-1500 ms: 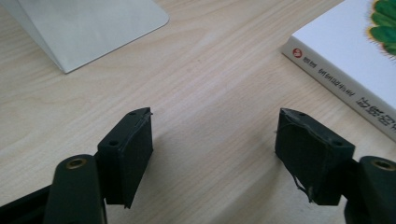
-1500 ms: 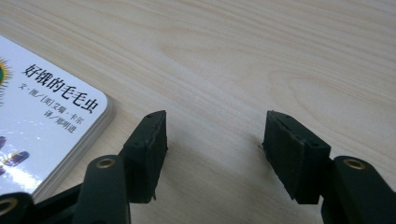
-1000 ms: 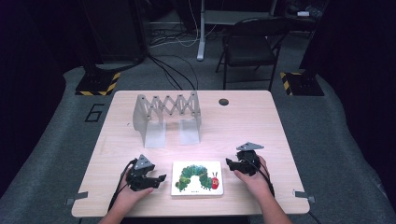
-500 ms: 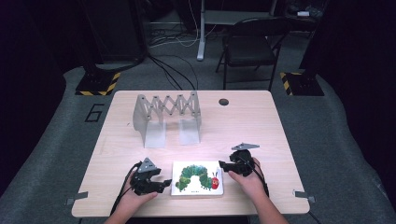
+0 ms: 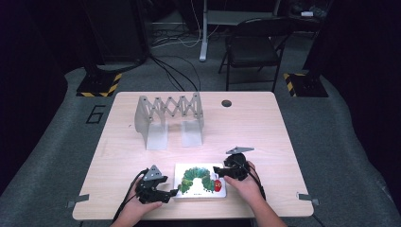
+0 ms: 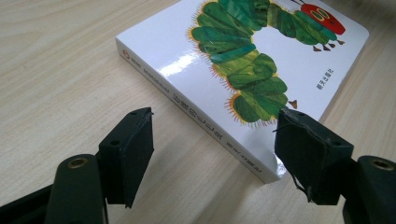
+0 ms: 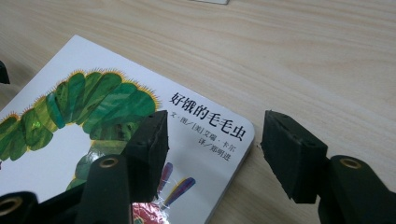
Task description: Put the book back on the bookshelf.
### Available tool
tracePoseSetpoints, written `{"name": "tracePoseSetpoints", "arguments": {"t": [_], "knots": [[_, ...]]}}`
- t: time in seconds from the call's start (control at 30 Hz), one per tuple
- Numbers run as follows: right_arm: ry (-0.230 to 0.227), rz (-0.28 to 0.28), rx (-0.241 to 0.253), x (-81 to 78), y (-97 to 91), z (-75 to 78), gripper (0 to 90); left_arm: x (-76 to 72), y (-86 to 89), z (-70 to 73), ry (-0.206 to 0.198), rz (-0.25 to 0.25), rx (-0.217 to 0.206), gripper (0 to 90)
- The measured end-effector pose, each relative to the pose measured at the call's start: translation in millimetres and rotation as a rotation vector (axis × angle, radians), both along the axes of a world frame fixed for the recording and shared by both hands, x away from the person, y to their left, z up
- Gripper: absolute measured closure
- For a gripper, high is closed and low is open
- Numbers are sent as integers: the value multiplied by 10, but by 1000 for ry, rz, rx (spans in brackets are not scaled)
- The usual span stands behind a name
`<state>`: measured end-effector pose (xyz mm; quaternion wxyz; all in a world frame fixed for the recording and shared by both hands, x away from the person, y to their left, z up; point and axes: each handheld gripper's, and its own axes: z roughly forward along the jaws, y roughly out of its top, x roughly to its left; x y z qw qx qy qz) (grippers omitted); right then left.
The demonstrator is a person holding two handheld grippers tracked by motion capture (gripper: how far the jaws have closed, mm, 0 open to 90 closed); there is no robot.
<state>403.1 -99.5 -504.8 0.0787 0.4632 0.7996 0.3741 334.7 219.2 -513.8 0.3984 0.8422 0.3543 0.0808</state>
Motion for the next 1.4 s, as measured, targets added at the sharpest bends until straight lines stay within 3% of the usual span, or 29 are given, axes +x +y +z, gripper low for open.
{"name": "tracePoseSetpoints", "arguments": {"t": [0.33,0.83,0.87,0.97,1.2,1.23,1.4], "knots": [[14,11,3,28,14,-37,410,-72,-86,-38,7,-35,-12,283],[36,5,2,59,33,-68,401,-107,-162,-81,2,-59,30,249],[39,3,3,59,34,-69,400,-110,-172,-93,-21,-55,30,246],[62,-2,10,56,31,-63,394,-129,-194,-99,-25,-60,36,238],[50,4,19,81,13,-71,404,-162,-237,-119,-53,-43,41,228],[69,-2,22,77,12,-62,405,-168,-239,-120,-54,-44,44,225],[49,-3,8,81,15,-65,432,-197,-271,-134,-82,-37,67,198]]}}
